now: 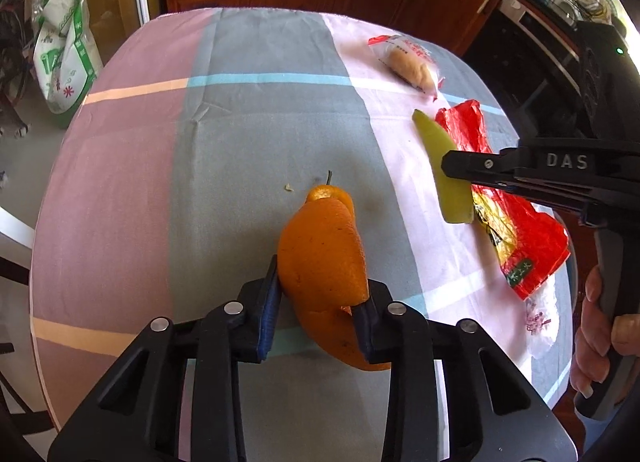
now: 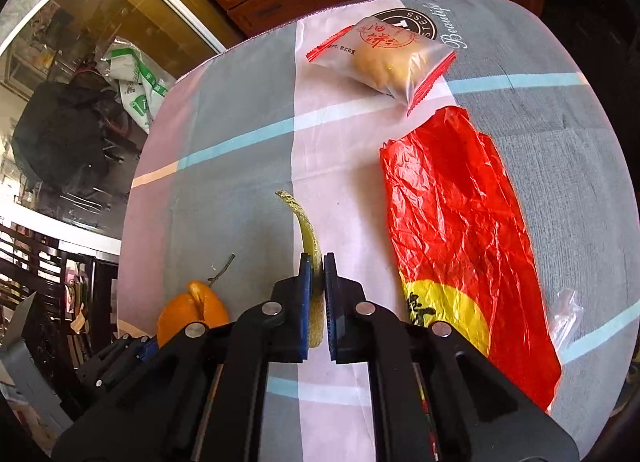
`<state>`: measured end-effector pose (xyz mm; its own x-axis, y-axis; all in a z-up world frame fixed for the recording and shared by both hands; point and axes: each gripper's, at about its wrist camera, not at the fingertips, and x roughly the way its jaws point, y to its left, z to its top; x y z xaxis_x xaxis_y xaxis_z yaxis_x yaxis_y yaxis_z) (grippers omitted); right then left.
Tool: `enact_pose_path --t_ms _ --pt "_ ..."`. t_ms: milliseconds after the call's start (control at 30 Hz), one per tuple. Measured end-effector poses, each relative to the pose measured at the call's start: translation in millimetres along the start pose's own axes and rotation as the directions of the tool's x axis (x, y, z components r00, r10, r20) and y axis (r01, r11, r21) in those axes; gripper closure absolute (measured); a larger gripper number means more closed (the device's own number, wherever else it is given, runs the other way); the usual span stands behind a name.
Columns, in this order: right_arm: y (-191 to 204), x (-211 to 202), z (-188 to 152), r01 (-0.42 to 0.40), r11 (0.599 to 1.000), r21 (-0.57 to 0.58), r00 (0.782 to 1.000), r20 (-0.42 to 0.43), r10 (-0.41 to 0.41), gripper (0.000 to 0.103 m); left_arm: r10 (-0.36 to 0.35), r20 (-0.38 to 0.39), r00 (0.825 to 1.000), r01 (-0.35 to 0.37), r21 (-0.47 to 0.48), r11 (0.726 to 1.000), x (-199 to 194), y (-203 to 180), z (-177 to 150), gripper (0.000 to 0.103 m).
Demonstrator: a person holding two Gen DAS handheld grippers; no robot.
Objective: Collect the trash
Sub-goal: 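Carry the orange with the left tool while the right tool carries the pepper to the bin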
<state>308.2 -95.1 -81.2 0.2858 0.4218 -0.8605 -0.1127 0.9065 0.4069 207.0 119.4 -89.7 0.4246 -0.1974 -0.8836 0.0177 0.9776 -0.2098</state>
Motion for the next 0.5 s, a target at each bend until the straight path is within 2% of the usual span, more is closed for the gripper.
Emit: enact_pose_path --t_ms 133,333,500 --pt "-1.4 -19.7 -6.3 -0.04 0.999 0.01 0.999 0.022 0.04 0.097 0.001 0.0 1.0 -0.001 -0.001 1.0 -9.0 -7.8 -2.3 0.071" --pt "-14.4 -54.3 -17.9 -0.109 0.993 0.042 0.992 0.064 0.106 0.097 0.005 0.05 0.999 -0.006 0.026 1.0 -34.6 -26.7 -0.9 0.071" --pt "-31.3 -79.9 -26.3 -0.159 0.984 0.079 0.983 0.102 0.15 0.097 -0.021 0.068 0.998 0.016 0.072 0.997 -51.3 -53.2 -1.4 0.071"
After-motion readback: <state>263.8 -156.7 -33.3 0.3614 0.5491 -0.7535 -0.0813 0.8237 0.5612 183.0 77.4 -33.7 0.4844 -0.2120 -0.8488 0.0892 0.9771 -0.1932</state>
